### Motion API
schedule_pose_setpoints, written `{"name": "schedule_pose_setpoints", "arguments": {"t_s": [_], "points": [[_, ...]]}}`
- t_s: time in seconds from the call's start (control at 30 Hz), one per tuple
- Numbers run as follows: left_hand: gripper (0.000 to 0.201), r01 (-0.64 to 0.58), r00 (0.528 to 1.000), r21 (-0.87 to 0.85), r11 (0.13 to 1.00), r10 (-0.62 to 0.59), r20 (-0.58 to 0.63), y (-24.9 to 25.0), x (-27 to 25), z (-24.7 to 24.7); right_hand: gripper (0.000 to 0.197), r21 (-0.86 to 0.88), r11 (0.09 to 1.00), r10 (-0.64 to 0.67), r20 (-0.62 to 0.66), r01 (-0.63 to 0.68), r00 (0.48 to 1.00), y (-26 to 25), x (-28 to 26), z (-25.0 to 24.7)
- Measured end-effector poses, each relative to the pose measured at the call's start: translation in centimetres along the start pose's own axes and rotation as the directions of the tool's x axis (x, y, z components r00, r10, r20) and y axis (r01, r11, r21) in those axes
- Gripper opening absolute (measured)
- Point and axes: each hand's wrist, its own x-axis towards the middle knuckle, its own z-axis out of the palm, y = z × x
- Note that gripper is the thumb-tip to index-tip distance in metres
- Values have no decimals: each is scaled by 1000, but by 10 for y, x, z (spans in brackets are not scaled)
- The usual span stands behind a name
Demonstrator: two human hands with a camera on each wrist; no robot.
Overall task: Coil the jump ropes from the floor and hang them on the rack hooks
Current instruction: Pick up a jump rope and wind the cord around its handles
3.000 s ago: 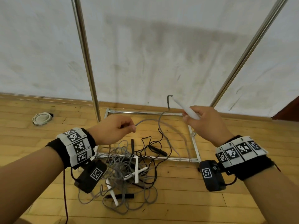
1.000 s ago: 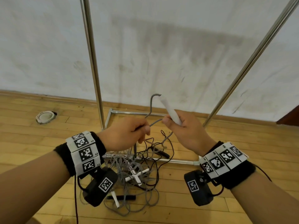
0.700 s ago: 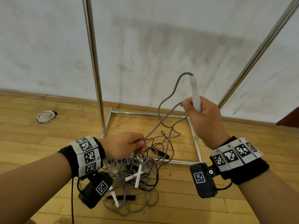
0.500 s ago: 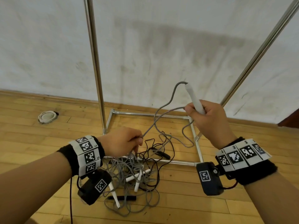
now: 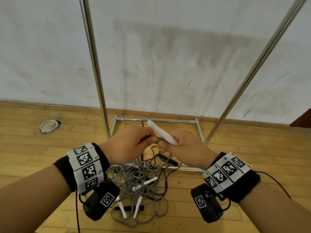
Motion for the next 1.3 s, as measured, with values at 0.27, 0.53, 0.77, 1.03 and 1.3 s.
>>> {"name": "schedule_pose_setpoints", "arguments": {"t_s": [0.27, 0.53, 0.77, 1.03, 1.3], "points": [[15, 188, 932, 27, 982, -187, 311, -17, -6, -5, 30, 9, 1000, -11, -141, 13, 990, -2, 6, -12], [11, 151, 911, 126, 980, -188, 368, -32, -11, -5, 30, 16, 994, -94, -333, 105, 938, 1, 6, -31], [24, 164, 968, 113, 980, -182, 172, -46, -11, -21, 42, -31, 998, 38, -467, -59, 883, 21, 4, -60], [25, 236, 957, 167, 957, -258, 129, -47, -12, -30, 11, -15, 989, 121, -471, -145, 874, 30, -1, -63], [22, 53, 992, 95, 994, -63, 106, -5, -2, -16, 14, 51, 998, 34, -197, -24, 980, 11, -1, -20]]}}
